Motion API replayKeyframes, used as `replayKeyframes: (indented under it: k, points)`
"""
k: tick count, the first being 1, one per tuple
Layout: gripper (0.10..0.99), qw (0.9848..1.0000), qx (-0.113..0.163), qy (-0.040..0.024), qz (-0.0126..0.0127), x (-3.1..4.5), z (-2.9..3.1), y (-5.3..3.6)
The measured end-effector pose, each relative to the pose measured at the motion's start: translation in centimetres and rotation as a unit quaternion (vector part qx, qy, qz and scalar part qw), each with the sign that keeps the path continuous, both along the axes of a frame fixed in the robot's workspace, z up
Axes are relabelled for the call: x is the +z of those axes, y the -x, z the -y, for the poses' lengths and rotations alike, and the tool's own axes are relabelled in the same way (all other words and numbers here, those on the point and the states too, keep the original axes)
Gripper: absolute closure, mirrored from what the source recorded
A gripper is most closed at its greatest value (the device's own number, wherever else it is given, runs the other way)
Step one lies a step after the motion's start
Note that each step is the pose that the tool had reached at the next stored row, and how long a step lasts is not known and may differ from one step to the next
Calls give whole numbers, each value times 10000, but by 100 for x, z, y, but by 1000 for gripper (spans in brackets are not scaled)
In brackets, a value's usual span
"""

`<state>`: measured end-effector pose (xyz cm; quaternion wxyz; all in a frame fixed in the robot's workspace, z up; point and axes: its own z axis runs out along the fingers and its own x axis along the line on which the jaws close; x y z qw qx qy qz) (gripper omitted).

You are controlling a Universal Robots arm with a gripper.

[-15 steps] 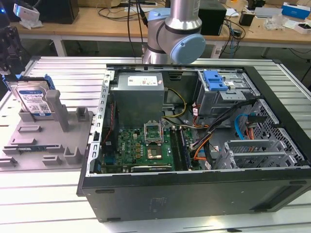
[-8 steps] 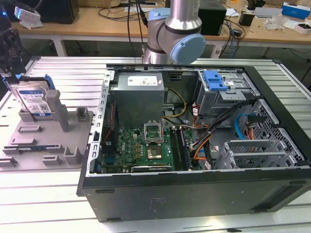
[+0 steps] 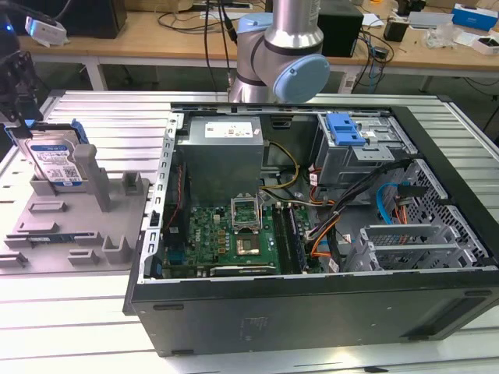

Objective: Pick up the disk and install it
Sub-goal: 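Pick up the disk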

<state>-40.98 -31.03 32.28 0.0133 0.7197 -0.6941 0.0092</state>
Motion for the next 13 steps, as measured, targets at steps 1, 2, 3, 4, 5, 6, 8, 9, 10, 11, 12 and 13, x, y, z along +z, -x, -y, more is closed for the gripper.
replayKeyframes:
  k: [1, 2, 3, 4, 5, 6, 8, 9, 10, 11, 12, 13]
  points:
    - [545, 10000, 1, 0, 0, -7, 0, 2]
    - [545, 10000, 1, 0, 0, -19, 0, 6]
    - [545, 10000, 1, 0, 0, -27, 0, 8]
    - [545, 10000, 2, 0, 0, -33, 0, 9]
    - [545, 10000, 2, 0, 0, -40, 0, 10]
    - [545, 10000, 2, 0, 0, -46, 0, 11]
    - [545, 10000, 3, 0, 0, -59, 0, 11]
    - [545, 10000, 3, 0, 0, -69, 0, 11]
    - [545, 10000, 3, 0, 0, -81, 0, 11]
    - [545, 10000, 3, 0, 0, -89, 0, 11]
    - [545, 10000, 4, 0, 0, -106, 0, 11]
    - [545, 10000, 4, 0, 0, -114, 0, 11]
